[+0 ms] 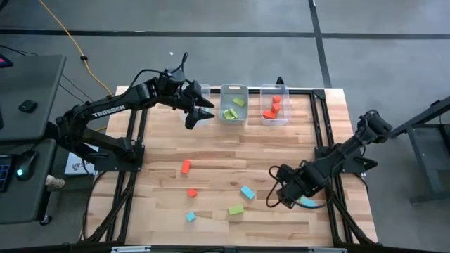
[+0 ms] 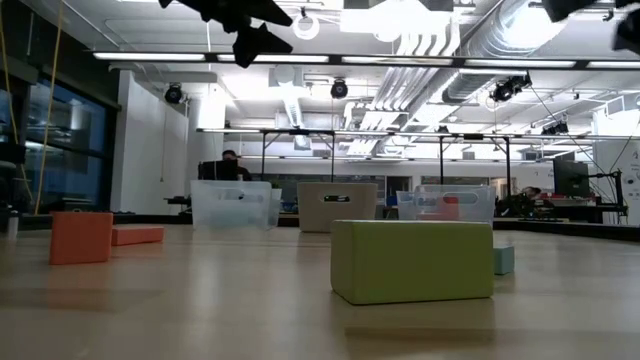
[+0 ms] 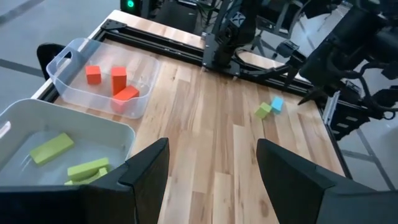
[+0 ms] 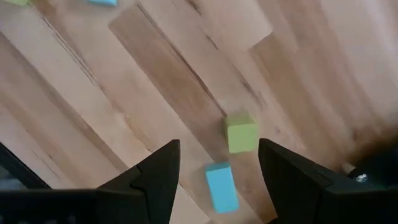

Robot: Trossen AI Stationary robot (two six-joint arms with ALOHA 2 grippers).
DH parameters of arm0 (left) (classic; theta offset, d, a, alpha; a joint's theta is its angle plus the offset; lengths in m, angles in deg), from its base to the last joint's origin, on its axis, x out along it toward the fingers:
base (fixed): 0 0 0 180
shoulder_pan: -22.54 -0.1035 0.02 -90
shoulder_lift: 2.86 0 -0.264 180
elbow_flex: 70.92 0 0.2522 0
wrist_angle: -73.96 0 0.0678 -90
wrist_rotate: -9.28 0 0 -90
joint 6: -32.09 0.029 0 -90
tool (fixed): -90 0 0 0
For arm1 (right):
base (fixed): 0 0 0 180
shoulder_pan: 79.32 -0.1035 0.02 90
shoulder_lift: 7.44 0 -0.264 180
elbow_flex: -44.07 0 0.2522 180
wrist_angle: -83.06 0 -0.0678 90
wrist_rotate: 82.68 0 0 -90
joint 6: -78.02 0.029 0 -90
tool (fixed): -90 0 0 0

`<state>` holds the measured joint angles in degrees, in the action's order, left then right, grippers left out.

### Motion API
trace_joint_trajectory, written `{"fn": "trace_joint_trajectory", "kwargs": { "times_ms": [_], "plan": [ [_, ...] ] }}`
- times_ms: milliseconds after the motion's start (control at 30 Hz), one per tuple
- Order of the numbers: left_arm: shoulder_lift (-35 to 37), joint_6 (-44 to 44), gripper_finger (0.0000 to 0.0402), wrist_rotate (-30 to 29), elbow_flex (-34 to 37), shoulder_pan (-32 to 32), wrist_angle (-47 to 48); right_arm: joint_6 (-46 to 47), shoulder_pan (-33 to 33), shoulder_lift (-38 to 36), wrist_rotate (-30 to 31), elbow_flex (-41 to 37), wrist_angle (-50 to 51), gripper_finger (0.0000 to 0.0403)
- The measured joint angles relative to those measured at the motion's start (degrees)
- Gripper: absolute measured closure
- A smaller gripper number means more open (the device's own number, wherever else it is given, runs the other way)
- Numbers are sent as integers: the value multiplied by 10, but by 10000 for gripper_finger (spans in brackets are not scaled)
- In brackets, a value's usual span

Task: Sort & place blocks by color
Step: Put the green block into the blue bin

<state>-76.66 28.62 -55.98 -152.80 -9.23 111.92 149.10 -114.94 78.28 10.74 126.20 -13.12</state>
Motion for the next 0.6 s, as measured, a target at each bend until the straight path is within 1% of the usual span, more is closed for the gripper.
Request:
{"fn": "trace_joint_trajectory", "kwargs": {
  "times_ms": [167, 333, 500, 600],
  "plan": [
    [0, -4, 179, -18, 0, 13, 0, 75, -18, -48, -11, -74, -41, 194],
    [0, -4, 179, -36, 0, 21, 0, 142, -11, -101, -42, -147, -81, 194],
    [0, -10, 179, -39, 0, 24, 0, 154, -12, -125, -54, -200, -116, 194],
    [0, -10, 179, -42, 0, 25, 0, 127, -11, -125, -52, -216, -131, 194]
  ]
}}
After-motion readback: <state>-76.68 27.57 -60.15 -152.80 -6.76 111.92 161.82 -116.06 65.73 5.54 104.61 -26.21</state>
